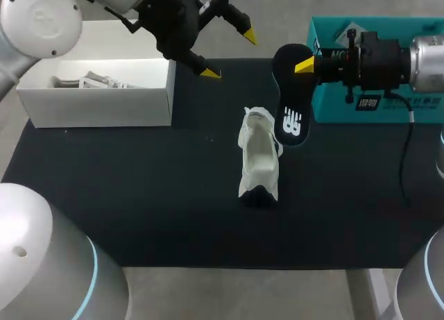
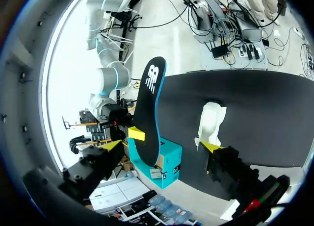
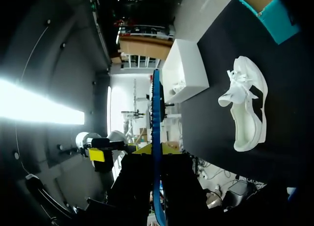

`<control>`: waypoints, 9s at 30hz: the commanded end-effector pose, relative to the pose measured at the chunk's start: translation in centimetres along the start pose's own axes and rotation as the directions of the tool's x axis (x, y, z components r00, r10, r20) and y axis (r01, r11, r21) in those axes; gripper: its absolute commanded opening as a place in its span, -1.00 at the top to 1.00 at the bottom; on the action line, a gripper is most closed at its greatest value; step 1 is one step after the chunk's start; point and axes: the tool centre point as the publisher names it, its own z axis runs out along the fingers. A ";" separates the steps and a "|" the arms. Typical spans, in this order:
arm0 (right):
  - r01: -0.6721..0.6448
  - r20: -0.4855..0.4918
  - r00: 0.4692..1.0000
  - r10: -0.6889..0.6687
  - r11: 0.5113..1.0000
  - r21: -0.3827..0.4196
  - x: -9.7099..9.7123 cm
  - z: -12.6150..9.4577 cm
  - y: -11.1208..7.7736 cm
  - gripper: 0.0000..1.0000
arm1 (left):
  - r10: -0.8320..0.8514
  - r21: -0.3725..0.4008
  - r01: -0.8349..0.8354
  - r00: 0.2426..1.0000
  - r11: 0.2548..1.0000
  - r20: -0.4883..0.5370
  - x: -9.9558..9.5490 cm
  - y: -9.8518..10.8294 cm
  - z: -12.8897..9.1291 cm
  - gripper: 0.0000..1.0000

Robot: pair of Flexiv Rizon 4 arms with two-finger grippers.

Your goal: Take the shoe out of the shoebox, open the shoe tongue, remove and reinsert the insole, then place the shoe into the shoebox

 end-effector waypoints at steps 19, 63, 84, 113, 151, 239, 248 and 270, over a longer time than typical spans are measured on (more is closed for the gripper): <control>0.020 -0.036 0.999 -0.019 0.999 0.033 1.3 -0.4 0.2 1.00 | -0.024 -0.024 0.042 0.866 0.999 0.500 1.1 -0.6 2.4 -1.00; 0.014 -0.155 0.988 -0.009 0.999 0.031 1.9 1.5 -0.6 1.00 | 0.161 -0.117 -0.111 0.689 0.987 0.707 -2.0 2.4 8.0 0.21; 0.014 -0.150 0.989 -0.008 0.999 0.039 2.0 1.7 -0.2 1.00 | 0.143 -0.071 -0.132 0.690 0.989 0.710 -2.3 1.2 9.3 0.70; 0.047 0.022 0.999 -0.047 0.999 -0.011 0.6 -2.1 0.1 -1.00 | 0.026 -0.023 -0.014 0.741 1.000 0.671 -0.5 1.0 8.1 1.00; 0.146 0.426 0.889 -0.167 0.986 0.081 -5.8 -16.5 -2.8 -1.00 | -0.021 0.012 0.017 0.791 1.000 0.612 0.9 0.1 7.3 1.00; 0.248 0.556 0.821 -0.128 0.958 -0.144 -4.2 -27.5 0.3 -1.00 | -0.723 0.467 0.588 0.665 0.661 0.187 9.8 -5.5 12.1 1.00; 0.248 0.556 0.821 -0.128 0.958 -0.144 -4.2 -27.5 0.3 -1.00 | -0.703 0.470 0.560 0.679 0.683 0.212 10.3 -6.2 12.6 1.00; 0.248 0.556 0.821 -0.128 0.958 -0.144 -4.2 -27.5 0.3 -1.00 | -0.689 0.470 0.549 0.697 0.691 0.199 10.8 -5.6 15.2 1.00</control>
